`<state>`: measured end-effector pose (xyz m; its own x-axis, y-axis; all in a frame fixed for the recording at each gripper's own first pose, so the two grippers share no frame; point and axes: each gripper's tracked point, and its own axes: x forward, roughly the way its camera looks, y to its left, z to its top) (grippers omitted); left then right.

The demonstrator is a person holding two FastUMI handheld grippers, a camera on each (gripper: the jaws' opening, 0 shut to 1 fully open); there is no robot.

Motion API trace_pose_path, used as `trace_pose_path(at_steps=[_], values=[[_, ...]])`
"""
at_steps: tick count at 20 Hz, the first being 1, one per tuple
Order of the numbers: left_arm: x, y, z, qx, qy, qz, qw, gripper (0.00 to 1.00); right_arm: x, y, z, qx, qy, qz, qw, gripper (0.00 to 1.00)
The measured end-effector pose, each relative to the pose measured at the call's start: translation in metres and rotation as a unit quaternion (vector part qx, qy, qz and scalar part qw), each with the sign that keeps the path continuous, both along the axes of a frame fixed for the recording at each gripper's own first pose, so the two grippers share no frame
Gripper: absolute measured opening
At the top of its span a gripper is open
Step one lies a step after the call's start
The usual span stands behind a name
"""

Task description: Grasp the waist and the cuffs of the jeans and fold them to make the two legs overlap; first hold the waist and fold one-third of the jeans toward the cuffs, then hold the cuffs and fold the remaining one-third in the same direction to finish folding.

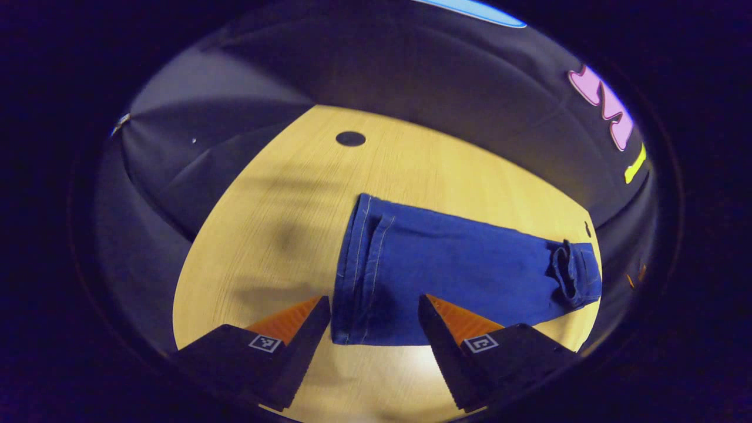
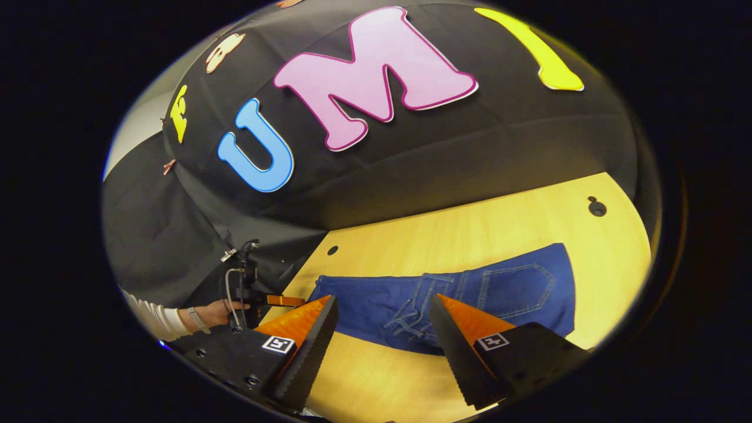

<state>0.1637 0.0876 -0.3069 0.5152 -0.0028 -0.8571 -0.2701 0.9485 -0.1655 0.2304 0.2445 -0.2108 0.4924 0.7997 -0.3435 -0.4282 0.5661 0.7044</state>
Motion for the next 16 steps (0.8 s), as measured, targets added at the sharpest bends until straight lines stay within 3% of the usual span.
trace_pose_path(at_steps=[4, 9, 10, 11, 13, 14, 16], values=[[-0.005, 0.003, -0.021, 0.032, 0.072, -0.017, 0.997, 0.97, 0.001, -0.023, -0.009, -0.009, 0.011, -0.022, 1.000, 0.96], [-0.007, -0.005, -0.025, 0.047, 0.098, -0.062, 0.992, 0.96, 0.015, -0.043, -0.002, -0.001, 0.008, -0.047, 0.999, 0.96], [-0.005, -0.006, -0.027, 0.045, 0.101, -0.068, 0.992, 0.90, 0.018, -0.046, -0.001, 0.002, 0.009, -0.052, 0.999, 0.96], [-0.002, -0.013, -0.025, 0.036, 0.091, -0.074, 0.992, 0.76, 0.021, -0.048, 0.000, 0.004, 0.007, -0.057, 0.998, 0.96], [0.002, -0.021, -0.022, 0.030, 0.086, -0.066, 0.994, 0.30, 0.021, -0.053, 0.003, 0.004, 0.004, -0.059, 0.998, 0.96], [0.004, -0.022, -0.022, 0.030, 0.083, -0.059, 0.994, 0.17, 0.020, -0.053, 0.002, 0.003, 0.004, -0.057, 0.998, 0.96], [0.003, -0.023, -0.020, 0.026, 0.084, -0.059, 0.994, 0.07, 0.018, -0.054, 0.000, -0.002, 0.004, -0.054, 0.999, 0.96]])
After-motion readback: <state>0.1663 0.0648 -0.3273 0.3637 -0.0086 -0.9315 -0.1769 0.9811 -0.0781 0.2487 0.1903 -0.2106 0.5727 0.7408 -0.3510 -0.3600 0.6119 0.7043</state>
